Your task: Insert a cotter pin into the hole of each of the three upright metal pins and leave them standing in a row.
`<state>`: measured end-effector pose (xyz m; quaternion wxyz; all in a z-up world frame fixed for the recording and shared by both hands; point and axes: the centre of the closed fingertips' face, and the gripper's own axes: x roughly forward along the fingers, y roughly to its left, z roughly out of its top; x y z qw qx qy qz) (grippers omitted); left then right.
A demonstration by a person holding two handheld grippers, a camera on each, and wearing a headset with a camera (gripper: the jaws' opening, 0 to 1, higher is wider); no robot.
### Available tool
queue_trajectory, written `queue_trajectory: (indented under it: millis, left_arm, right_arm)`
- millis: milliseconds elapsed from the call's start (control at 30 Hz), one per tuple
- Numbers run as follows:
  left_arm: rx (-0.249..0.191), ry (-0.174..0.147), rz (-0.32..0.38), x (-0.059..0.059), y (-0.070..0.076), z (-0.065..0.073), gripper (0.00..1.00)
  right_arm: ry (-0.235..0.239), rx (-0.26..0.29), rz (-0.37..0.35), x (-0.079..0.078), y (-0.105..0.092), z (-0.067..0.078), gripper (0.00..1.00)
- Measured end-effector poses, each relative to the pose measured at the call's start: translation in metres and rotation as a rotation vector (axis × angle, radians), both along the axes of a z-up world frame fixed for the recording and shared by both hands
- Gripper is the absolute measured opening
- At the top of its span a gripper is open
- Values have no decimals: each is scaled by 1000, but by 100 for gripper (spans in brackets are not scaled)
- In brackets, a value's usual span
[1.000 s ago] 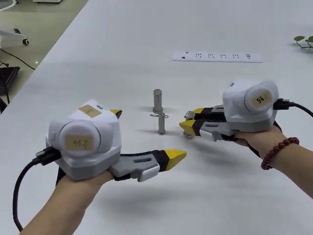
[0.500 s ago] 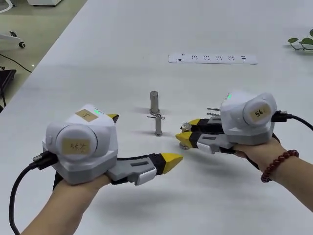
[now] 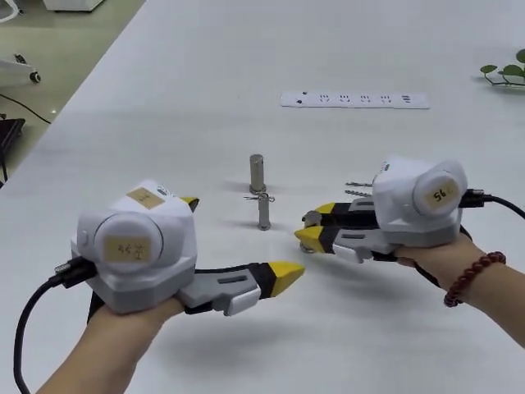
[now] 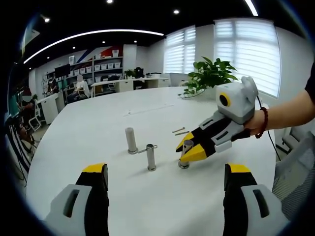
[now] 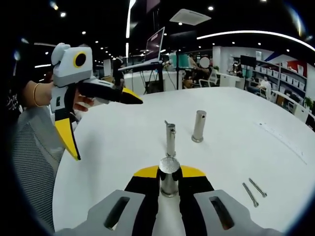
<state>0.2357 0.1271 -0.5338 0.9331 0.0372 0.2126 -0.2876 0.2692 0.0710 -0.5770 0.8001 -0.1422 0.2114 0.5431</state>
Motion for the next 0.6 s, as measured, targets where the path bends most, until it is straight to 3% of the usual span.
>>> queue_trajectory:
  millis: [200, 600]
  left_arm:
    - [-14, -6, 2, 0, -1, 2, 98]
    - [-7, -2, 0, -1, -2, 2, 99]
  right_arm:
    - [18, 25, -7, -1, 0, 3, 13]
    - [41, -16, 19, -12, -10, 6, 23]
